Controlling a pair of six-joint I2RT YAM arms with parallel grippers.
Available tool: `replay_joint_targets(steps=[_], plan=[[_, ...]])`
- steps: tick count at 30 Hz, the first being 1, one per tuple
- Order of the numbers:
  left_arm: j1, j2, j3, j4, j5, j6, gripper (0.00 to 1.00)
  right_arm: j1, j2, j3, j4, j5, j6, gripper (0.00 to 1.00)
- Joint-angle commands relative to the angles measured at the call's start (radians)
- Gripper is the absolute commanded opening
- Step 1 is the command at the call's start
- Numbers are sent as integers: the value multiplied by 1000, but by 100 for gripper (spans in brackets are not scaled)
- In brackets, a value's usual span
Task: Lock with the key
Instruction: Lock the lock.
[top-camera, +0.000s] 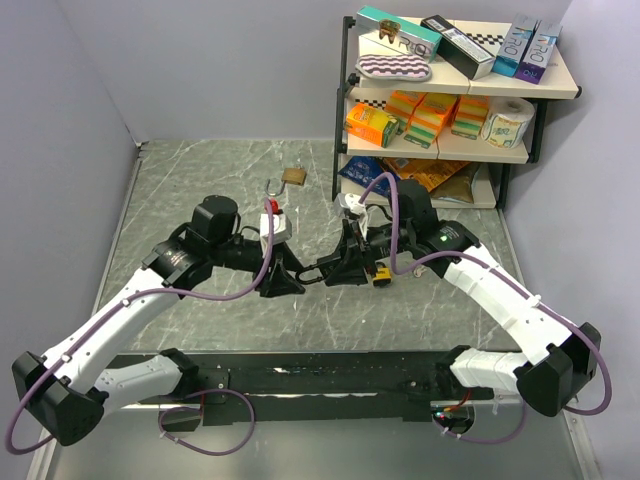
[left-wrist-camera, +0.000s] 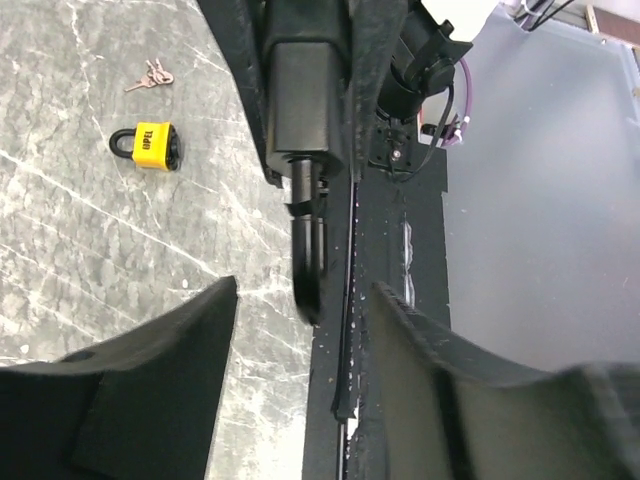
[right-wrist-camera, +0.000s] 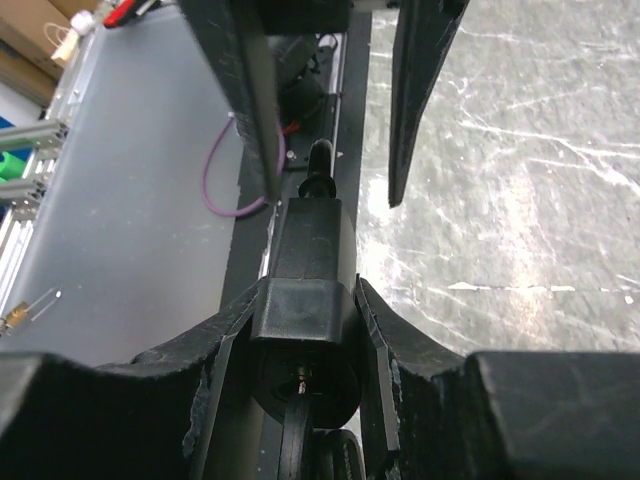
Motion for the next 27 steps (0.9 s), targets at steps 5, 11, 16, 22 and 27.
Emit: replay_joint_targets(steps=[5, 11, 16, 22, 27], plan=[[-4, 10, 5, 83, 43, -35, 37, -1, -47, 15, 120, -86, 46, 0], [-10, 13, 5, 103, 70, -45, 8, 0, -47, 6, 148, -81, 63, 0], [-35, 30, 29, 207, 78, -155, 1, 22, -38, -9, 178, -73, 74, 0], [-49, 55, 61, 339, 75, -303, 1, 66, -25, -27, 201, -73, 79, 0], [-64, 69, 70, 425, 97, -390, 1, 100, -24, -51, 237, -70, 94, 0]])
